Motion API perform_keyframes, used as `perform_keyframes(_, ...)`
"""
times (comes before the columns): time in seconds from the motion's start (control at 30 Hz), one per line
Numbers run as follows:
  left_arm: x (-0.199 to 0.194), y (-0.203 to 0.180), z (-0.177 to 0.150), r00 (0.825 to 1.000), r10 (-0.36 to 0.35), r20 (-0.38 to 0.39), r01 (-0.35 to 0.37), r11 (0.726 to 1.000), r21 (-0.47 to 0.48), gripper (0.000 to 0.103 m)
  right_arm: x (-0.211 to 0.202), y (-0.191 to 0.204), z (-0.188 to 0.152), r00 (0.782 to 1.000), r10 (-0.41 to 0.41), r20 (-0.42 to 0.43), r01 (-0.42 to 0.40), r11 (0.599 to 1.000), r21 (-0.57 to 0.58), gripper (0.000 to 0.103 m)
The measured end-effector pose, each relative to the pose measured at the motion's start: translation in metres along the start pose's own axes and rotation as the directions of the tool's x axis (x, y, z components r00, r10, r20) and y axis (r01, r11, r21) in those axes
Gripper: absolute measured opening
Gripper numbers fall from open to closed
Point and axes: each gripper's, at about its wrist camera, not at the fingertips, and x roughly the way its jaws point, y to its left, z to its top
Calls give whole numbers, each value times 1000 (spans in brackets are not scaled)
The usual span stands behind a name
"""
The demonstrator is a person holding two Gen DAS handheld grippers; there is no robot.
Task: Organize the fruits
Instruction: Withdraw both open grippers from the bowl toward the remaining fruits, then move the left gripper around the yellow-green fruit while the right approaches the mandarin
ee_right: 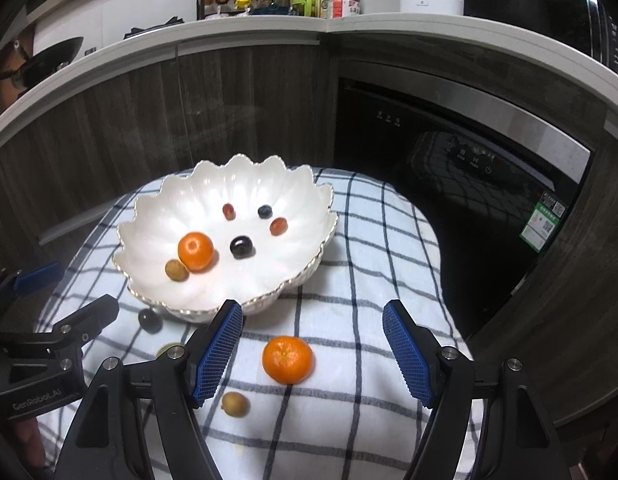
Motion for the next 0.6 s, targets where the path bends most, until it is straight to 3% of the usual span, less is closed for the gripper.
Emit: perform_keyframes(0.6, 20, -28, -28, 998, -49, -35, 51, 997, 64, 86, 24, -9, -28, 998, 56, -27, -57, 998, -36, 74)
